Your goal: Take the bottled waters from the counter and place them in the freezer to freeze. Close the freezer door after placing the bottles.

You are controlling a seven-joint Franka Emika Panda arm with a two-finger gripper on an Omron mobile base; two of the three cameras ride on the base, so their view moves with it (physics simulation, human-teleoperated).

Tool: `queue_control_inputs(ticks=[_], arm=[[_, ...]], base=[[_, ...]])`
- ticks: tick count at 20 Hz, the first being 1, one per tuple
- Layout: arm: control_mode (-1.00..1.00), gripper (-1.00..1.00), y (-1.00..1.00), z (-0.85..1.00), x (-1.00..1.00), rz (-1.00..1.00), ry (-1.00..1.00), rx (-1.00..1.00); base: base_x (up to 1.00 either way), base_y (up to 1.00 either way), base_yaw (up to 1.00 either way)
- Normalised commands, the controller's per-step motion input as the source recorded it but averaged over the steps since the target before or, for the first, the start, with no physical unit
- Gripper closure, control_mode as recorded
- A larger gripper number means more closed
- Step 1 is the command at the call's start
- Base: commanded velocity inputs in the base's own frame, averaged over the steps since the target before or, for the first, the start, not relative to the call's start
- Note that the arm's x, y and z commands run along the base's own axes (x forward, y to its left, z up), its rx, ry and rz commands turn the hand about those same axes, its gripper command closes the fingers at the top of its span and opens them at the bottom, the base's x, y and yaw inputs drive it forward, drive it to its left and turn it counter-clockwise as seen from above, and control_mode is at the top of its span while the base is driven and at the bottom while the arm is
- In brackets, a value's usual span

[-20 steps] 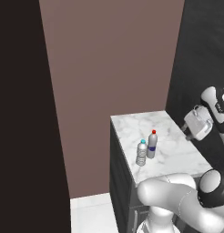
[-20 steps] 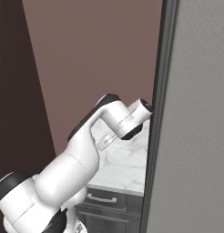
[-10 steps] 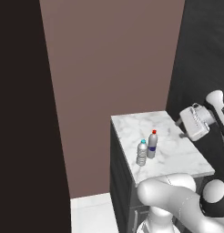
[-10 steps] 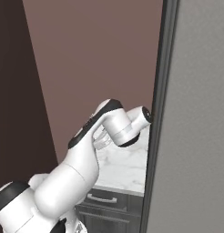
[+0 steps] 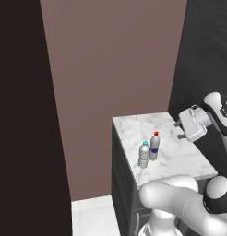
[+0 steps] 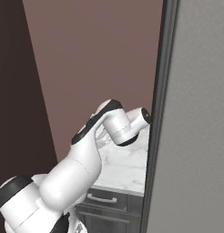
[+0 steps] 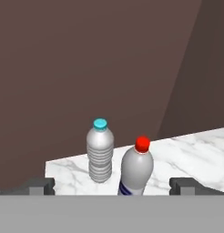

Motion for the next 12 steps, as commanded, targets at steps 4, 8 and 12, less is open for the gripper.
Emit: queue_control_inputs(ticks=[4,8,12], arm=[[-1.00,-1.00,0.00,-0.23,0.13,0.00,0.00,0.00],[-1.00,-1.00,0.00,-0.36,0.00,0.00,0.00,0.00],[-1.00,-1.00,0.00,-0.39,0.02,0.01,0.00,0.00]], base=[[0.00,0.00,0.00],[0.00,0.00,0.00],[0.00,0.00,0.00]])
